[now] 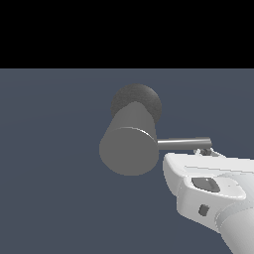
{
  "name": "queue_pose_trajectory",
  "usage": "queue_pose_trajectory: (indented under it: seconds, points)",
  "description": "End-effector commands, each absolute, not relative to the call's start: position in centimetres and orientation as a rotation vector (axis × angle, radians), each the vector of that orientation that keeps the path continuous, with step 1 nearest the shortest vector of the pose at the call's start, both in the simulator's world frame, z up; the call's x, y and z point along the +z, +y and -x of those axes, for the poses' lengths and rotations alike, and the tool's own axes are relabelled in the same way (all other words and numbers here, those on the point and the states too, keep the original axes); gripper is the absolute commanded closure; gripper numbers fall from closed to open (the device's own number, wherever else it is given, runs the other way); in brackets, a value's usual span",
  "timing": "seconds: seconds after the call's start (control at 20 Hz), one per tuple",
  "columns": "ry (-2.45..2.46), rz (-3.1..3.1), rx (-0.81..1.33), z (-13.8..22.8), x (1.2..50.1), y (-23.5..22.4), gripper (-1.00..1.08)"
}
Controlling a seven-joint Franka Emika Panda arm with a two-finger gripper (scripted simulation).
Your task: Turn on the faucet by rotating a designated handle.
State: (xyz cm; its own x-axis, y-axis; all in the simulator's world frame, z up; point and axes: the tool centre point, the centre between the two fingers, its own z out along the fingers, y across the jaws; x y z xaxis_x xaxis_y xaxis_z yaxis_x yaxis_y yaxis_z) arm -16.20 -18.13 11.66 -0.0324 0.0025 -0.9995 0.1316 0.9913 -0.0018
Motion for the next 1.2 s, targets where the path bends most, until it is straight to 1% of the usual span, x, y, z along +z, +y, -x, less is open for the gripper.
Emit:
queue_pose_trajectory:
  seconds: [0.0,1.15]
  points:
    - [1.604,-0.106,-0.103,16.2,11.6,-18.0,1.08]
    - [1.571,-0.095,-0.089,15.9,19.7,-15.3,1.08]
